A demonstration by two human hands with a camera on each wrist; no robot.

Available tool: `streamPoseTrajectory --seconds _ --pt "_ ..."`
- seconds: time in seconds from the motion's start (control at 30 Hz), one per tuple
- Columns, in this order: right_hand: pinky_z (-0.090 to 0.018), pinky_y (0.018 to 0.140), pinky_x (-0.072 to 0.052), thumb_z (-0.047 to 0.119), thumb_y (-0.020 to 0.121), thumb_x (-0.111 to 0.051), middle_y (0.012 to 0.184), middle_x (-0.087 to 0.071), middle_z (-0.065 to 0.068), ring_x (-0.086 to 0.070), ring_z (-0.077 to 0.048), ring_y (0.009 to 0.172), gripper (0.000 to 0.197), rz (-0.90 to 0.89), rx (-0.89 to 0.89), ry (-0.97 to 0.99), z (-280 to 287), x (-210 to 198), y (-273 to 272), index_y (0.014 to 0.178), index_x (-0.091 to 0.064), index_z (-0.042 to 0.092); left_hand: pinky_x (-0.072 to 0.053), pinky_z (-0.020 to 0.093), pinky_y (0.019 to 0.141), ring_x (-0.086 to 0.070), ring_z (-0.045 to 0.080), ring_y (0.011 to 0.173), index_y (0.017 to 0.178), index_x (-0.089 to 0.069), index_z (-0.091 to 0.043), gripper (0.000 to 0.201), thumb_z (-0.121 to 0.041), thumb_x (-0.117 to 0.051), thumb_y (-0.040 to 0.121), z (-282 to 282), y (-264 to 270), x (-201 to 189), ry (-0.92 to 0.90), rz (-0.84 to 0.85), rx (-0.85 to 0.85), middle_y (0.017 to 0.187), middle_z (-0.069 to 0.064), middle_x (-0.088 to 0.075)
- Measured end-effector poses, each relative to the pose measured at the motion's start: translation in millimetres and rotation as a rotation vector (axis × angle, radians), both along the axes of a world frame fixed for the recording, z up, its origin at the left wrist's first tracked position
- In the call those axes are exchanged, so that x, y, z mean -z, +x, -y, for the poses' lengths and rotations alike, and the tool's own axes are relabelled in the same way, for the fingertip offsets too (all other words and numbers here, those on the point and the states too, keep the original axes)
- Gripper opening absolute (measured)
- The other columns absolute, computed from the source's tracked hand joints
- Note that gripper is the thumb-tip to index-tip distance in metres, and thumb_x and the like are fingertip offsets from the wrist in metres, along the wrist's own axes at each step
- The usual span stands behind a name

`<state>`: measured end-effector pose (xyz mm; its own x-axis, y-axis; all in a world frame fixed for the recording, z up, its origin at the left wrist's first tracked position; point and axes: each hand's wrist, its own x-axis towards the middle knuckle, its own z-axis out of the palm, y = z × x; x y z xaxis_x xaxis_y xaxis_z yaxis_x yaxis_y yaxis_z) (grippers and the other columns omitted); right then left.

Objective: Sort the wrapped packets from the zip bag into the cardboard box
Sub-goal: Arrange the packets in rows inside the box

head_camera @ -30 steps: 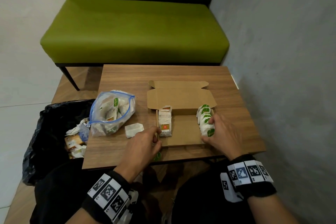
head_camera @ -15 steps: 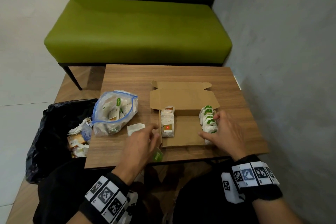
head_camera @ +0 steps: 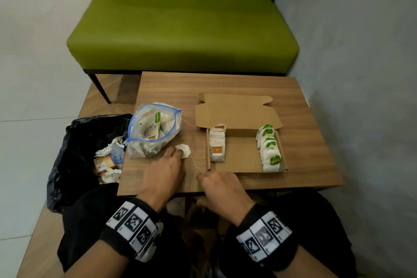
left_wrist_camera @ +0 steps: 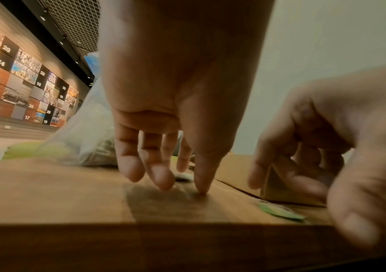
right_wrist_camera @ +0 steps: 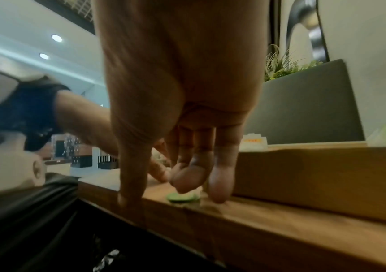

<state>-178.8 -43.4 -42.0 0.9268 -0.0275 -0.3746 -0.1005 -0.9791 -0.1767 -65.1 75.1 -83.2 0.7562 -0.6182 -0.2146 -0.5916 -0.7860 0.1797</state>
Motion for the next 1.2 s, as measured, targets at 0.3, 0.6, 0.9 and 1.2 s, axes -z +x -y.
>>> streamPoseTrajectory --seconds 0.3,0.6,0.9,1.2 --pt "-0.034 0.057 -0.044 0.02 0.098 -0.052 0.089 -0.066 -0.005 -0.066 -0.027 0.076 0.02 0.184 0.006 -0.093 4.2 29.9 -14.0 0.09 -0.069 0.014 -0.042 0.035 0.058 -0.068 0.026 0.086 0.097 -0.064 -0.017 0.015 -0.027 -0.053 0.094 -4.1 -0.2 -2.0 0.017 0.095 0.019 0.099 0.001 -0.067" --pt "-0.032 0.062 -0.057 0.04 0.092 -0.058 0.088 -0.074 0.007 -0.064 -0.007 0.068 0.03 0.689 0.294 0.389 15.9 -12.7 -19.3 0.111 -0.074 0.022 -0.053 0.036 0.057 -0.067 0.018 0.068 0.086 -0.066 -0.021 0.017 -0.034 -0.058 0.092 -12.7 -8.8 -23.7 -0.33 0.035 -0.092 0.074 -0.002 -0.071" --pt "-0.022 0.066 -0.06 0.009 0.084 -0.075 0.089 -0.075 0.007 -0.071 -0.007 0.072 0.042 0.914 0.529 0.848 10.5 -49.4 -38.6 0.124 -0.067 0.02 -0.05 0.028 0.044 -0.067 0.019 0.05 0.114 -0.061 -0.02 0.032 0.0 -0.053 0.091 1.6 -23.9 -43.0 -0.747 -0.564 -0.345 0.086 0.007 -0.069" --pt "-0.025 0.06 -0.058 0.007 0.08 -0.08 0.078 -0.076 -0.003 -0.074 -0.017 0.063 0.018 0.52 0.7 1.073 -1.0 -35.3 -63.2 0.083 -0.072 0.022 -0.056 0.026 0.046 -0.068 0.022 0.055 0.096 -0.06 0.002 0.019 0.005 -0.041 0.096 9.9 -35.2 -58.2 -1.072 -1.093 -0.669 0.067 0.014 -0.069"
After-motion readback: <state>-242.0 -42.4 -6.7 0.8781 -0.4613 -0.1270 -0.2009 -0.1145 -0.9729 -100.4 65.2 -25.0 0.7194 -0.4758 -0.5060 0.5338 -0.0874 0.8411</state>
